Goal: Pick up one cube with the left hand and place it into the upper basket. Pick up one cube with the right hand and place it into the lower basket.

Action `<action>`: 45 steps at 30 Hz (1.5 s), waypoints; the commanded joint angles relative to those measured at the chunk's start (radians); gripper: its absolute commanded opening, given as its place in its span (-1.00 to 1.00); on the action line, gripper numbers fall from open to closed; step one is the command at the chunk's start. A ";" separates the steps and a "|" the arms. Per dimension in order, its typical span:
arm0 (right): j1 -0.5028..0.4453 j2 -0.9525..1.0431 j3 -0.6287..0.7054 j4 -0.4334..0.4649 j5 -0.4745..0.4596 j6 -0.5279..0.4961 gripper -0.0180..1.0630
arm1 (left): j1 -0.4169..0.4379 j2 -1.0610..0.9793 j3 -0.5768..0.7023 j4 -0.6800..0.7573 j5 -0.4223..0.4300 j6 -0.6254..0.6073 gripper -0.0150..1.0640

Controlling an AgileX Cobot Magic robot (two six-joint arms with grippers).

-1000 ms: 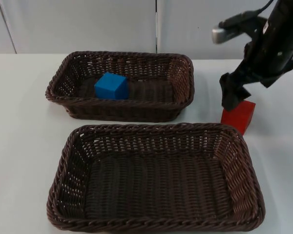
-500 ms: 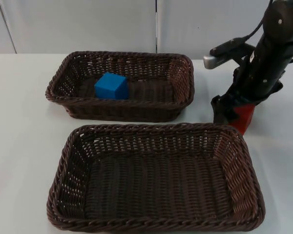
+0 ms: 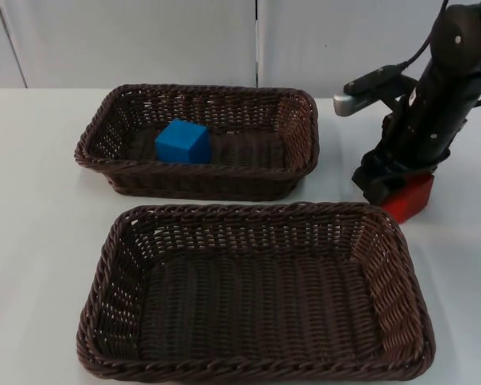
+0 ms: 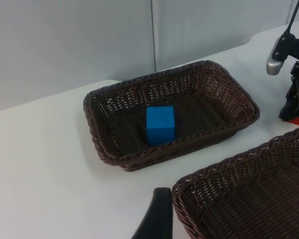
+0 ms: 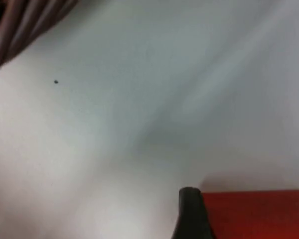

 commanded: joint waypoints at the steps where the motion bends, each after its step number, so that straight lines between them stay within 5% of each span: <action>1: 0.003 -0.016 -0.005 0.002 0.043 -0.008 -0.74 | -0.004 -0.004 0.004 0.008 0.001 -0.001 0.47; 3: 0.003 -0.047 -0.005 0.002 0.080 -0.004 -0.97 | -0.004 -0.004 0.004 0.008 -0.001 -0.001 0.47; 18: 0.003 -0.394 -0.005 0.002 0.250 0.030 -0.97 | -0.004 -0.004 0.004 0.008 -0.001 -0.001 0.47; 45: 0.003 -0.528 -0.005 0.032 0.311 0.041 -0.97 | -0.004 -0.004 0.004 0.005 -0.001 -0.001 0.47</action>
